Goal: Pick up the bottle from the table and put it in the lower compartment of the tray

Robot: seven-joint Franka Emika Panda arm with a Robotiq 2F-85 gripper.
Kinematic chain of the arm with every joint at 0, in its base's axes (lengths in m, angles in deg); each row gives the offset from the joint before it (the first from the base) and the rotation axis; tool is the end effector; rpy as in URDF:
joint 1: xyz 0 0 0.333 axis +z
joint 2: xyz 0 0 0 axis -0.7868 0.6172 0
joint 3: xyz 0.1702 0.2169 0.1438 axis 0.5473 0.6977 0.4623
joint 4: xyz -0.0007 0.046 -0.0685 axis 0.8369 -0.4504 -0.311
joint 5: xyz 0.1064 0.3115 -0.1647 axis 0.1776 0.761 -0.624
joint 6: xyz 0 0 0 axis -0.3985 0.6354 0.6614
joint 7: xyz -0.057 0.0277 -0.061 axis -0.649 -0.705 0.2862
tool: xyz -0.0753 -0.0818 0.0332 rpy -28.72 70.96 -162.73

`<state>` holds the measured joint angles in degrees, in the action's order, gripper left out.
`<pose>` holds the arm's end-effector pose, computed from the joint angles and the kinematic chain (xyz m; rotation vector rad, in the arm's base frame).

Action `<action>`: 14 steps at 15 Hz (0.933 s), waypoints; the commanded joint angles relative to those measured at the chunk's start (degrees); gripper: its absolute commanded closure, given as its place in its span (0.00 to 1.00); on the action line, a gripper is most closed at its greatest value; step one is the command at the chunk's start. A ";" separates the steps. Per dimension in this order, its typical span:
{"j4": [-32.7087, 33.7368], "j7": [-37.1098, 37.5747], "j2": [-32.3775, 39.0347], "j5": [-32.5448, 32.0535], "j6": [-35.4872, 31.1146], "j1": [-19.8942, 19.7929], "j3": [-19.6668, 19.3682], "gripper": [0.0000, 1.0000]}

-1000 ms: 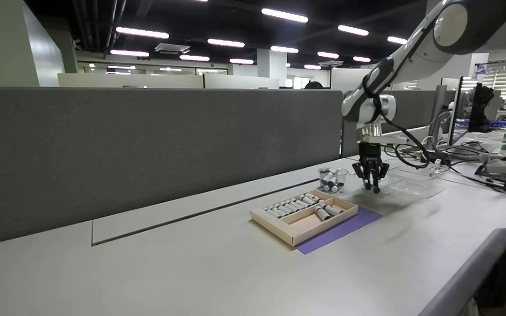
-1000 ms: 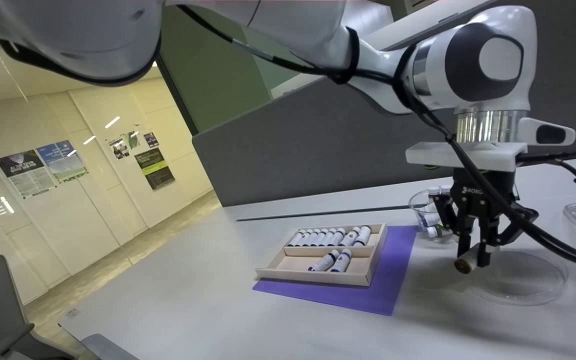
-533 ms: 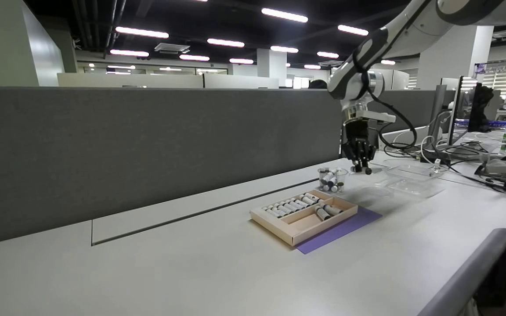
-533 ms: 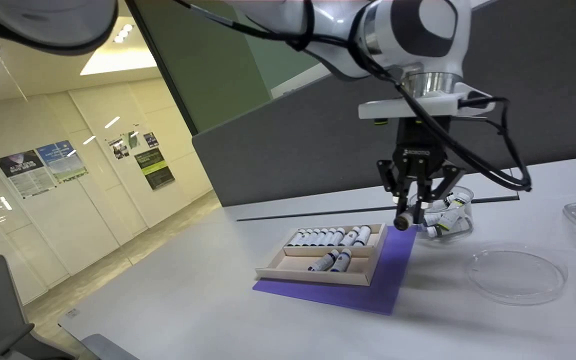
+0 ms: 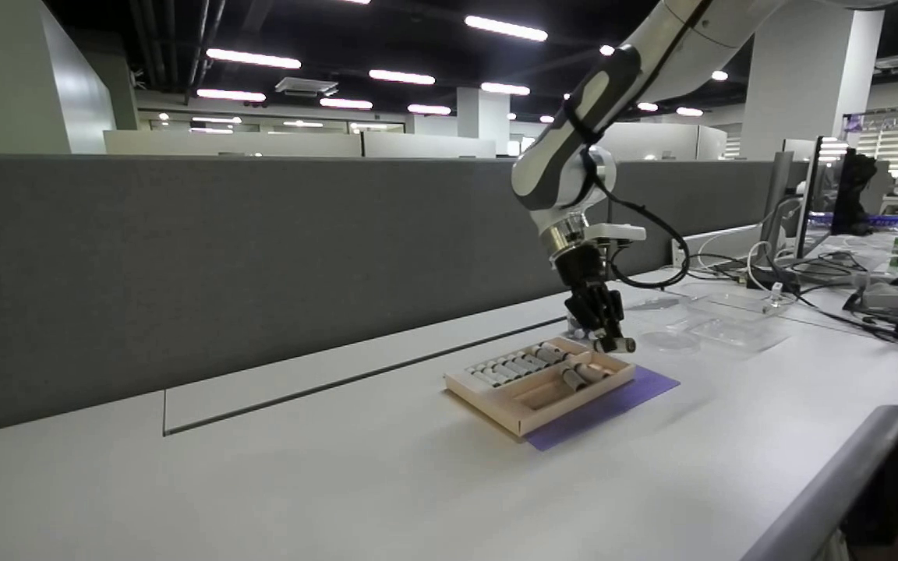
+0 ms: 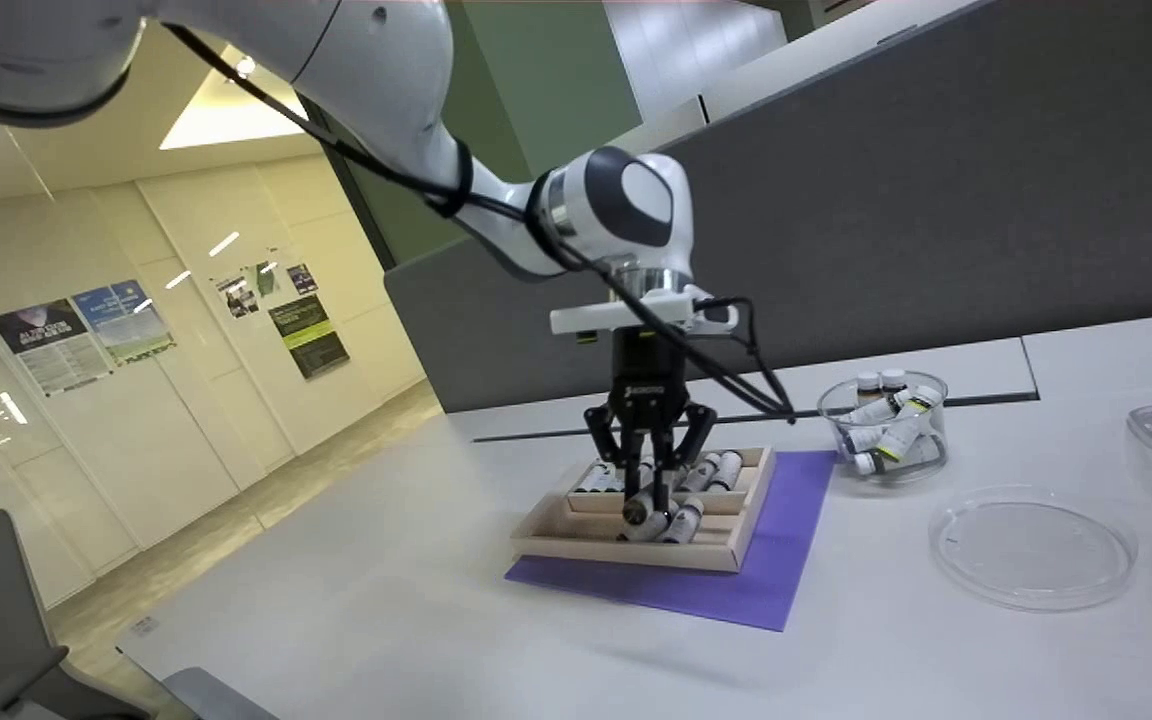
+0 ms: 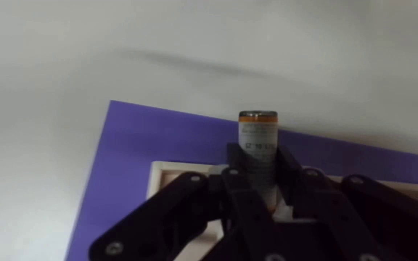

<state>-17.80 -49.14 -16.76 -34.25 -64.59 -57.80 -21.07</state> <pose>0.5980 -0.0669 0.1577 -2.8892 -0.2132 0.9041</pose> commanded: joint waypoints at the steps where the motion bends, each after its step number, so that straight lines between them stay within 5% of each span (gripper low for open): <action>1: -7.89 0.41 -4.15 -1.32 -4.08 3.15 2.07 0.95; 14: -18.83 -2.73 -8.93 6.31 -25.99 2.89 7.47 0.95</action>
<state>-34.20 -51.50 -23.09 -30.25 -88.95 -53.44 -14.78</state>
